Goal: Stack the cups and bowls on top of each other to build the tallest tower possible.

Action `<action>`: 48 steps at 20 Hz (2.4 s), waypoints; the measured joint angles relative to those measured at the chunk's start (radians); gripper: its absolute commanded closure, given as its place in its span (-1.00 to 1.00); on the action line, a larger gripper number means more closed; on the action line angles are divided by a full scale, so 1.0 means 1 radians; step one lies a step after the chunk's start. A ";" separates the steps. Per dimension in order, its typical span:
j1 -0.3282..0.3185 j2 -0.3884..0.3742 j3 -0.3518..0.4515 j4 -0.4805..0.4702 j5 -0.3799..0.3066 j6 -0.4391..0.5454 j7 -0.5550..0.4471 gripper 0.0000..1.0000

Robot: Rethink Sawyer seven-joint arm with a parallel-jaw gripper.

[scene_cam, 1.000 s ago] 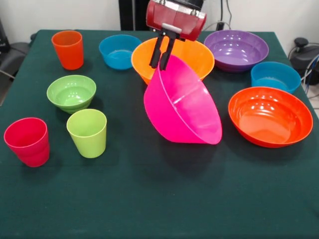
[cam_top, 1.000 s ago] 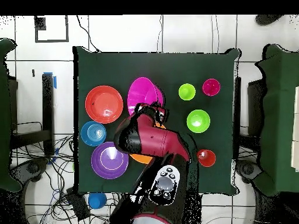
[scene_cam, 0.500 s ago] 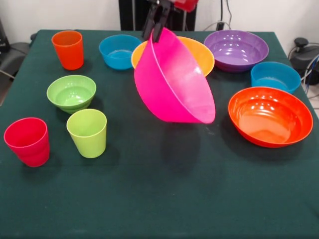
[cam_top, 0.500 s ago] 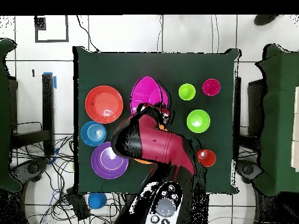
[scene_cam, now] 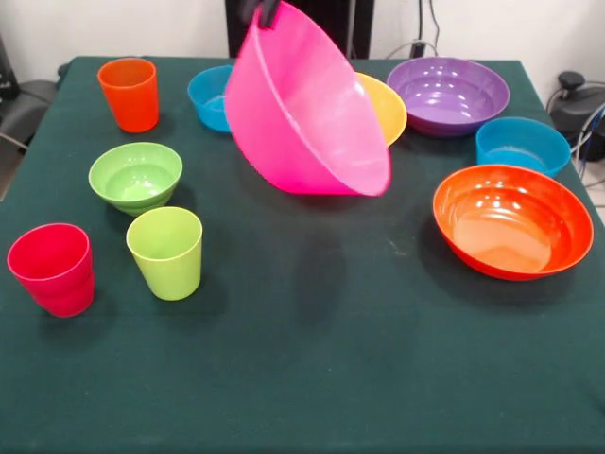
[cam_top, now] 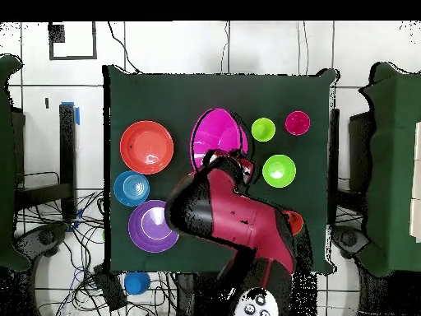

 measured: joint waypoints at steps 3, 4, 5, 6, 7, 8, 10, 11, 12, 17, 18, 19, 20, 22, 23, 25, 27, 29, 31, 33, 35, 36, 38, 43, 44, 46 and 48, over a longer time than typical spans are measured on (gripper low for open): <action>-0.023 -0.020 -0.005 0.019 -0.013 0.000 0.000 1.00; -0.030 -0.027 -0.008 0.025 -0.020 0.000 0.000 1.00; -0.037 -0.035 -0.012 0.032 -0.031 0.000 0.000 1.00; -0.043 -0.041 -0.015 0.037 -0.040 0.000 0.000 1.00; -0.049 -0.048 -0.018 0.042 -0.049 0.000 0.000 1.00; -0.065 -0.066 -0.022 0.055 -0.074 0.000 0.000 1.00; -0.079 -0.081 -0.022 0.064 -0.092 0.000 0.000 1.00; -0.092 -0.094 -0.022 0.070 -0.108 0.000 0.000 1.00; -0.105 -0.107 -0.022 0.076 -0.123 0.000 0.000 1.00; -0.155 -0.162 -0.023 0.085 -0.198 0.000 0.000 1.00; -0.162 -0.168 -0.023 0.085 -0.207 0.000 0.000 1.00; -0.175 -0.181 -0.022 0.085 -0.225 0.000 0.000 1.00; -0.188 -0.193 -0.021 0.085 -0.243 0.000 0.000 1.00; -0.231 -0.220 -0.010 0.085 -0.286 0.000 0.000 1.00; -0.249 -0.229 -0.004 0.085 -0.302 0.000 0.000 1.00; -0.284 -0.247 0.008 0.084 -0.333 0.000 0.000 1.00; -0.328 -0.266 0.022 0.082 -0.373 0.000 0.000 1.00; -0.359 -0.278 0.031 0.079 -0.406 -0.001 0.000 1.00; -0.391 -0.285 0.034 0.073 -0.459 -0.017 0.000 1.00; -0.400 -0.279 0.022 0.066 -0.512 -0.058 0.000 1.00; -0.396 -0.270 0.009 0.062 -0.540 -0.097 0.000 1.00; -0.391 -0.260 -0.003 0.060 -0.552 -0.131 0.000 1.00; -0.382 -0.234 -0.033 0.058 -0.567 -0.220 0.000 1.00; -0.382 -0.156 -0.096 0.058 -0.568 -0.460 0.000 1.00; -0.385 -0.143 -0.104 0.058 -0.568 -0.497 0.000 1.00; -0.392 -0.105 -0.127 0.058 -0.568 -0.593 0.000 1.00; -0.399 -0.067 -0.147 0.058 -0.568 -0.675 0.000 1.00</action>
